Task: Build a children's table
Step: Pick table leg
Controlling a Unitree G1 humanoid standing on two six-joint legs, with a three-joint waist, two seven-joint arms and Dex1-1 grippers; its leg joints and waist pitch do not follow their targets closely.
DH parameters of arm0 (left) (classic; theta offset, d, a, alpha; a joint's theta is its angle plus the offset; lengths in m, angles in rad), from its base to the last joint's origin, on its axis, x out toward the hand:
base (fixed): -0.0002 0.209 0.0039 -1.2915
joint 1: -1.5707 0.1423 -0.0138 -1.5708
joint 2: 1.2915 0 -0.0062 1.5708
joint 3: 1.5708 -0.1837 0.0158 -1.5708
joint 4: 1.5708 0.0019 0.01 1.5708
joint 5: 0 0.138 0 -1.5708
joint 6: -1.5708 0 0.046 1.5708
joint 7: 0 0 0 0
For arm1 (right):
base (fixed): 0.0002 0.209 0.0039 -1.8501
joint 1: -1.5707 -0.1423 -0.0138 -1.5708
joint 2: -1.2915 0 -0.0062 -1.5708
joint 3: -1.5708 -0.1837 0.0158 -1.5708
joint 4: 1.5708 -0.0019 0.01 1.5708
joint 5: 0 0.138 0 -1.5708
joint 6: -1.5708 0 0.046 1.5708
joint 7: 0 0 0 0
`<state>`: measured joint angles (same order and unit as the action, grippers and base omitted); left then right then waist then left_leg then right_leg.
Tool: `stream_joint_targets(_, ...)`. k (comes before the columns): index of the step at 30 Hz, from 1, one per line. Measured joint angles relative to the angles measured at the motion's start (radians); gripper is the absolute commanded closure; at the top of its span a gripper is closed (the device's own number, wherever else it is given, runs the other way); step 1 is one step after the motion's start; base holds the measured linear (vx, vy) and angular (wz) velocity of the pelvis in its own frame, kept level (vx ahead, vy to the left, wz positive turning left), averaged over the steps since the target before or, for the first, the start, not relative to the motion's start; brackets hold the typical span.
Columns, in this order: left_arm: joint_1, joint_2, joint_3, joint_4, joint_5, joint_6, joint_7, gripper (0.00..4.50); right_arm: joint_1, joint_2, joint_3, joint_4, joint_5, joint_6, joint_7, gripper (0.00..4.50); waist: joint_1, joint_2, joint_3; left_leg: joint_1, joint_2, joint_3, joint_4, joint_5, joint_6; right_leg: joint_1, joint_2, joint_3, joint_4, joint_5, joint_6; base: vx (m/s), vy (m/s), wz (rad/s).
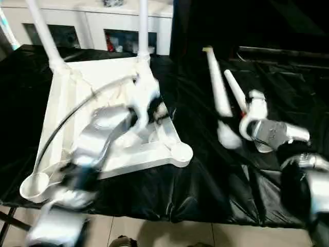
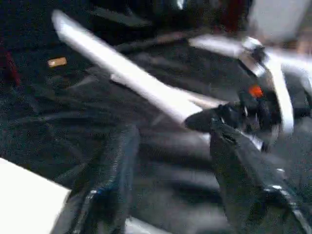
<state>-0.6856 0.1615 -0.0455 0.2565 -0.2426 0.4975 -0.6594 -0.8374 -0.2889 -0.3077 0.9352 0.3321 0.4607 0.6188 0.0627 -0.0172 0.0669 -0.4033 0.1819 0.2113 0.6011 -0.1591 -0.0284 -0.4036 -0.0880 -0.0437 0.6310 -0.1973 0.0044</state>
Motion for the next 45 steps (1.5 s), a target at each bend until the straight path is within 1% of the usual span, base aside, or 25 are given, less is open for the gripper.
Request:
stream_joint_targets(2,-0.009,-0.031,0.027,0.024,-0.038,0.031,0.021,1.49,0.061,0.030,0.006,-0.145,0.051,-0.002,0.069,2.62,0.006,0.001,0.000,0.000,0.001,0.000,0.000,0.001,0.002,0.000,0.001,-0.001,-0.001,0.000,0.000,0.000,0.000,0.00)
stream_joint_targets(3,-0.021,-0.056,0.050,0.047,-0.061,0.045,0.041,1.49,0.105,0.045,0.017,-0.238,0.086,0.007,0.110,2.62,0.015,0.001,0.000,-0.001,0.002,0.000,0.000,0.001,0.002,0.000,0.002,-0.001,-0.001,0.000,0.000,0.000,0.000,0.00)
stream_joint_targets(4,-0.031,-0.068,0.066,0.062,-0.079,0.053,0.057,1.31,0.131,0.055,0.032,-0.294,0.110,0.020,0.136,2.62,0.020,0.001,0.000,-0.001,0.002,0.000,0.000,0.001,0.002,0.000,0.002,-0.001,-0.001,0.000,0.000,0.000,0.000,0.00)
stream_joint_targets(5,-0.045,-0.088,0.089,0.080,-0.099,0.062,0.077,1.31,0.165,0.064,0.042,-0.363,0.141,0.040,0.167,2.62,0.027,0.001,0.000,-0.001,0.003,0.000,0.000,0.001,0.002,0.000,0.002,-0.001,-0.001,0.000,0.000,0.000,0.000,0.00)
stream_joint_targets(6,-0.058,-0.096,0.112,0.094,-0.119,0.070,0.095,1.16,0.187,0.080,0.059,-0.416,0.170,0.062,0.197,2.62,0.029,0.001,0.000,-0.001,0.003,0.000,0.001,0.001,0.002,0.000,0.002,-0.001,-0.001,0.000,0.000,0.000,0.000,0.00)
stream_joint_targets(9,-0.091,-0.137,0.168,0.122,-0.172,0.082,0.127,1.03,0.249,0.082,0.097,-0.539,0.228,0.108,0.244,2.62,0.038,0.002,0.000,0.000,0.003,0.000,0.001,0.001,0.002,0.002,0.001,-0.002,-0.002,0.000,-0.001,0.000,0.000,0.00)
stream_joint_targets(12,-0.114,-0.161,0.239,0.115,-0.223,0.104,0.152,0.93,0.301,0.073,0.111,-0.607,0.247,0.130,0.283,2.63,0.039,0.002,0.000,0.001,0.002,0.000,0.001,0.001,0.002,0.004,-0.001,-0.003,-0.002,0.001,-0.001,0.000,0.000,0.00)
stream_joint_targets(14,-0.115,-0.173,0.256,0.106,-0.251,0.122,0.154,0.93,0.321,0.075,0.119,-0.633,0.248,0.135,0.288,2.63,0.038,0.002,0.000,0.001,0.001,0.000,0.001,0.001,0.002,0.004,-0.001,-0.003,-0.003,0.001,-0.001,0.000,0.000,0.00)
stream_joint_targets(17,-0.115,-0.179,0.252,0.091,-0.257,0.137,0.156,0.93,0.332,0.081,0.158,-0.660,0.247,0.146,0.307,2.63,0.036,0.002,0.000,0.001,0.001,0.000,0.000,0.001,0.002,0.004,-0.001,-0.003,-0.003,0.001,0.000,0.000,0.000,0.00)
stream_joint_targets(18,-0.115,-0.185,0.245,0.091,-0.259,0.145,0.163,0.93,0.339,0.090,0.193,-0.698,0.247,0.154,0.314,2.63,0.033,0.002,0.000,0.001,0.001,0.000,0.000,0.001,0.002,0.004,-0.001,-0.003,-0.003,0.001,0.000,0.000,0.000,0.00)
stream_joint_targets(19,-0.114,-0.193,0.243,0.090,-0.264,0.152,0.165,0.93,0.343,0.093,0.201,-0.718,0.246,0.158,0.309,2.63,0.032,0.002,0.000,0.001,0.001,0.000,0.000,0.001,0.002,0.004,-0.001,-0.003,-0.003,0.001,0.000,0.000,0.000,0.00)
stream_joint_targets(24,-0.111,-0.193,0.240,0.074,-0.281,0.172,0.163,0.93,0.360,0.080,0.206,-0.765,0.247,0.172,0.301,2.64,0.031,0.002,0.000,0.000,0.001,0.000,-0.001,0.001,0.002,0.004,-0.001,-0.004,-0.005,0.001,0.000,0.000,0.000,0.00)
stream_joint_targets(25,-0.111,-0.196,0.242,0.069,-0.292,0.179,0.161,0.64,0.360,0.079,0.206,-0.772,0.247,0.172,0.301,2.64,0.030,0.002,0.000,0.000,0.001,0.000,-0.001,0.001,0.002,0.004,-0.001,-0.004,-0.006,0.001,0.000,0.000,0.000,0.00)
stream_joint_targets(29,-0.112,-0.197,0.244,0.066,-0.286,0.180,0.187,0.52,0.360,0.074,0.211,-0.777,0.246,0.173,0.298,2.64,0.029,0.002,0.000,-0.001,0.001,0.000,-0.001,0.001,0.002,0.004,-0.001,-0.003,-0.007,0.001,0.000,0.000,0.000,0.00)
stream_joint_targets(30,-0.114,-0.201,0.246,0.069,-0.280,0.177,0.213,0.21,0.360,0.071,0.218,-0.778,0.241,0.172,0.286,2.64,0.029,0.002,0.000,-0.001,0.001,0.000,-0.001,0.001,0.002,0.004,-0.001,-0.003,-0.007,0.001,0.000,0.000,0.000,0.00)
stream_joint_targets(33,-0.137,-0.215,0.271,0.099,-0.253,0.167,0.314,0.09,0.360,0.082,0.232,-0.796,0.192,0.156,0.219,2.64,0.028,0.002,0.000,-0.001,0.001,0.000,-0.001,0.001,0.002,0.004,-0.001,-0.003,-0.007,0.001,0.000,0.000,0.000,0.00)
stream_joint_targets(34,-0.142,-0.217,0.280,0.105,-0.251,0.165,0.342,0.43,0.359,0.082,0.248,-0.807,0.163,0.138,0.196,2.64,0.028,0.002,0.000,-0.001,0.001,0.000,-0.001,0.001,0.002,0.004,-0.001,-0.003,-0.007,0.001,0.001,0.000,0.000,0.00)
stream_joint_targets(35,-0.147,-0.224,0.290,0.111,-0.248,0.163,0.374,0.50,0.358,0.086,0.270,-0.818,0.128,0.121,0.165,2.64,0.026,0.002,0.000,-0.001,0.001,0.000,-0.001,0.001,0.002,0.004,-0.001,-0.003,-0.007,0.001,0.001,0.000,0.000,0.00)
stream_joint_targets(36,-0.153,-0.239,0.311,0.117,-0.243,0.159,0.429,0.47,0.356,0.096,0.306,-0.826,0.068,0.091,0.114,2.64,0.023,0.002,0.000,-0.001,0.001,-0.001,-0.001,0.001,0.002,0.004,-0.001,-0.003,-0.007,0.001,0.001,0.000,0.000,0.00)
stream_joint_targets(37,-0.156,-0.250,0.325,0.121,-0.242,0.154,0.461,0.48,0.356,0.105,0.327,-0.833,0.032,0.074,0.084,2.64,0.022,0.002,0.000,-0.001,0.001,-0.001,-0.001,0.001,0.002,0.003,-0.001,-0.003,-0.007,0.001,0.001,0.000,0.000,0.00)
stream_joint_targets(38,-0.156,-0.257,0.336,0.123,-0.242,0.152,0.490,0.69,0.356,0.117,0.345,-0.840,0.004,0.069,0.057,2.64,0.022,0.002,0.000,-0.001,0.001,-0.001,-0.002,0.001,0.002,0.003,-0.001,-0.003,-0.008,0.001,0.001,0.000,0.000,0.00)
stream_joint_targets(39,-0.156,-0.262,0.347,0.125,-0.242,0.151,0.514,0.69,0.356,0.125,0.361,-0.847,-0.024,0.061,0.032,2.64,0.024,0.002,0.000,-0.001,0.001,-0.001,-0.002,0.001,0.002,0.003,-0.001,-0.003,-0.008,0.001,0.002,0.000,0.000,0.00)
stream_joint_targets(40,-0.156,-0.265,0.354,0.126,-0.242,0.148,0.530,1.01,0.356,0.130,0.373,-0.853,-0.039,0.055,0.017,2.64,0.024,0.002,0.000,-0.001,0.001,-0.001,-0.003,0.001,0.002,0.003,-0.001,-0.003,-0.008,0.001,0.002,0.000,0.000,0.00)
stream_joint_targets(43,-0.156,-0.286,0.373,0.127,-0.242,0.121,0.586,0.95,0.356,0.159,0.414,-0.861,-0.105,0.038,-0.052,2.64,0.024,0.002,0.000,-0.002,0.001,-0.001,-0.003,0.001,0.002,0.003,0.000,-0.003,-0.011,0.002,0.003,0.000,0.000,0.00)
stream_joint_targets(45,-0.156,-0.288,0.383,0.127,-0.242,0.113,0.615,1.30,0.356,0.179,0.430,-0.863,-0.125,0.036,-0.091,2.64,0.024,0.002,0.000,-0.003,0.001,-0.001,-0.004,0.001,0.002,0.003,0.000,-0.003,-0.014,0.003,0.005,0.000,0.000,0.00)
